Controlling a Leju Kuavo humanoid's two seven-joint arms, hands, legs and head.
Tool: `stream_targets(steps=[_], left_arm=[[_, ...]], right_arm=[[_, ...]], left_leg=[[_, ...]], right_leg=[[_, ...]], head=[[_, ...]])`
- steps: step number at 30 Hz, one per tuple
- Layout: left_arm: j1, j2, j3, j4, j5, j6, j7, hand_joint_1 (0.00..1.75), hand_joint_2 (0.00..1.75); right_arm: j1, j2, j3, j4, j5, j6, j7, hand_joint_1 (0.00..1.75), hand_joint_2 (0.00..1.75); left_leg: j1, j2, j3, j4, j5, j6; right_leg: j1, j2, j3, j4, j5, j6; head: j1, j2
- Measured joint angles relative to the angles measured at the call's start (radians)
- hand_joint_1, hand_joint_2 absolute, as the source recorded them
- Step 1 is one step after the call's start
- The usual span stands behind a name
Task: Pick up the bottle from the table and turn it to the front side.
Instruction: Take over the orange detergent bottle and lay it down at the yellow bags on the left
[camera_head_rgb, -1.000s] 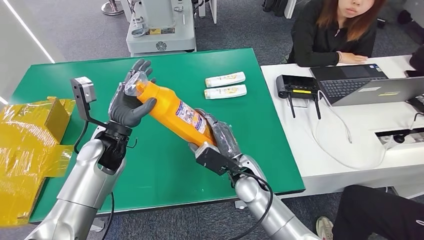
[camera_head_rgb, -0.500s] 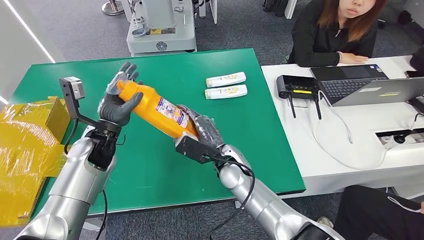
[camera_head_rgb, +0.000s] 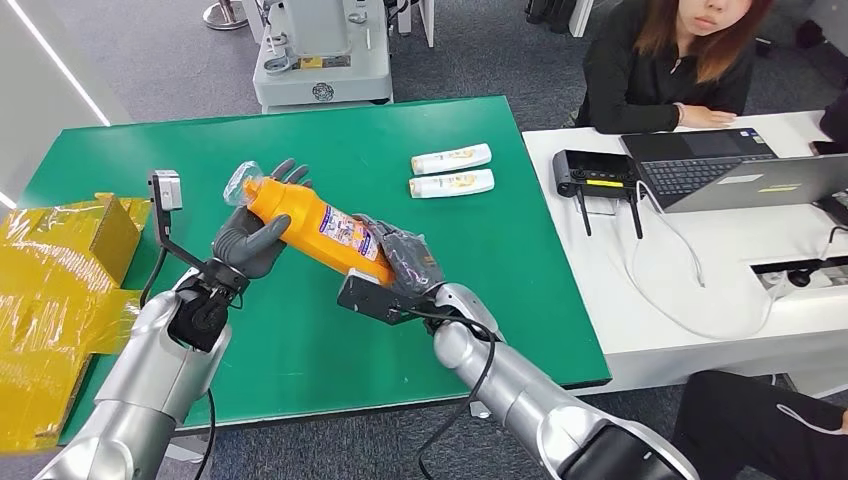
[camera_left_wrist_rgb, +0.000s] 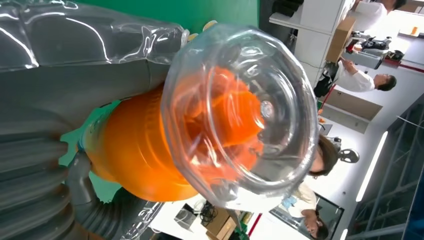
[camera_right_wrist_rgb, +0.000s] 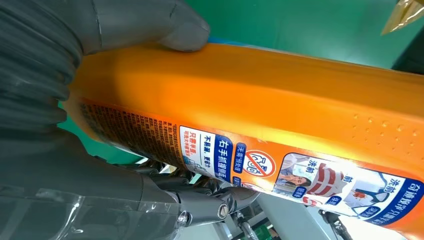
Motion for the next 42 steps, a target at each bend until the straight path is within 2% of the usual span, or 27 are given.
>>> stream_targets(steps=[8,9,12,13,21,28,42], left_arm=[[0.018,-0.009,-0.001,-0.029,-0.093,0.14,-0.103,0.0,1.75],[0.022,-0.013,-0.002,-0.038,-0.106,0.154,-0.114,0.09,1.75],[0.036,-0.028,-0.002,-0.066,-0.128,0.18,-0.133,1.37,1.75],[0.041,-0.033,-0.003,-0.075,-0.129,0.183,-0.134,1.71,1.75],[0.06,-0.074,-0.006,-0.116,-0.047,0.176,-0.101,1.75,1.75],[0.055,-0.084,-0.005,-0.12,0.021,0.173,-0.072,1.75,1.75],[0.072,-0.087,0.01,-0.122,0.023,0.177,-0.111,1.75,1.75]], right_arm=[[0.002,0.006,-0.001,0.016,0.011,-0.014,-0.012,1.75,1.75],[0.002,0.008,-0.001,0.016,0.01,-0.017,-0.014,1.75,1.75],[0.002,0.014,-0.006,0.016,0.008,-0.027,-0.022,1.75,1.75],[0.001,0.016,-0.008,0.015,0.007,-0.032,-0.026,1.75,1.75],[-0.021,0.033,-0.033,0.014,-0.011,-0.045,-0.045,1.75,1.75],[-0.031,0.038,-0.035,0.018,-0.001,-0.044,-0.04,1.75,1.75],[-0.037,0.051,-0.049,0.047,-0.048,-0.014,-0.088,1.75,1.75]], left_leg=[[0.0,0.0,0.0,0.0,0.0,0.0],[0.0,0.0,0.0,0.0,0.0,0.0],[0.0,0.0,0.0,0.0,0.0,0.0],[0.0,0.0,0.0,0.0,0.0,0.0],[0.0,0.0,0.0,0.0,0.0,0.0],[0.0,0.0,0.0,0.0,0.0,0.0],[0.0,0.0,0.0,0.0,0.0,0.0]], right_leg=[[0.0,0.0,0.0,0.0,0.0,0.0],[0.0,0.0,0.0,0.0,0.0,0.0],[0.0,0.0,0.0,0.0,0.0,0.0],[0.0,0.0,0.0,0.0,0.0,0.0],[0.0,0.0,0.0,0.0,0.0,0.0],[0.0,0.0,0.0,0.0,0.0,0.0],[0.0,0.0,0.0,0.0,0.0,0.0]], head=[[0.0,0.0],[0.0,0.0],[0.0,0.0],[0.0,0.0],[0.0,0.0],[0.0,0.0],[0.0,0.0]])
